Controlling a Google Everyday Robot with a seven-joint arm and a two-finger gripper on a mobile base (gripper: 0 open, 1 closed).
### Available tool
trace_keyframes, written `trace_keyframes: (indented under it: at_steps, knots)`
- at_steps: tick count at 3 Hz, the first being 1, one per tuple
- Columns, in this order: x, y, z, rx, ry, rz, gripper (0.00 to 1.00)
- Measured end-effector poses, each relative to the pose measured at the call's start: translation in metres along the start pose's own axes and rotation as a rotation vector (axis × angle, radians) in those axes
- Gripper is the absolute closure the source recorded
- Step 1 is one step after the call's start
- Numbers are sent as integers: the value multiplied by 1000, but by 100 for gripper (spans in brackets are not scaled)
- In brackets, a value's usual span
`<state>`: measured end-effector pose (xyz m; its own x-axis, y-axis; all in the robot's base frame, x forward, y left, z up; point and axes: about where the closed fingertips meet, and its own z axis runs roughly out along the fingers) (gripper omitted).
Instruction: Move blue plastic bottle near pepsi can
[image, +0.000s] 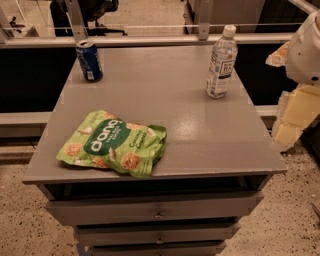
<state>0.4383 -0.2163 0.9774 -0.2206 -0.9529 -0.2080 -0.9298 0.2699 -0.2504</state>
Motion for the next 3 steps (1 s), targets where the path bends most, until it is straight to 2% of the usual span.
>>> trace_keyframes:
  at_steps: [1,2,3]
  knots:
    - [0,0,0,0,0,0,0]
    - [5,-9,8,24,-42,29,0]
    - [17,-41,32,72,-122,111,0]
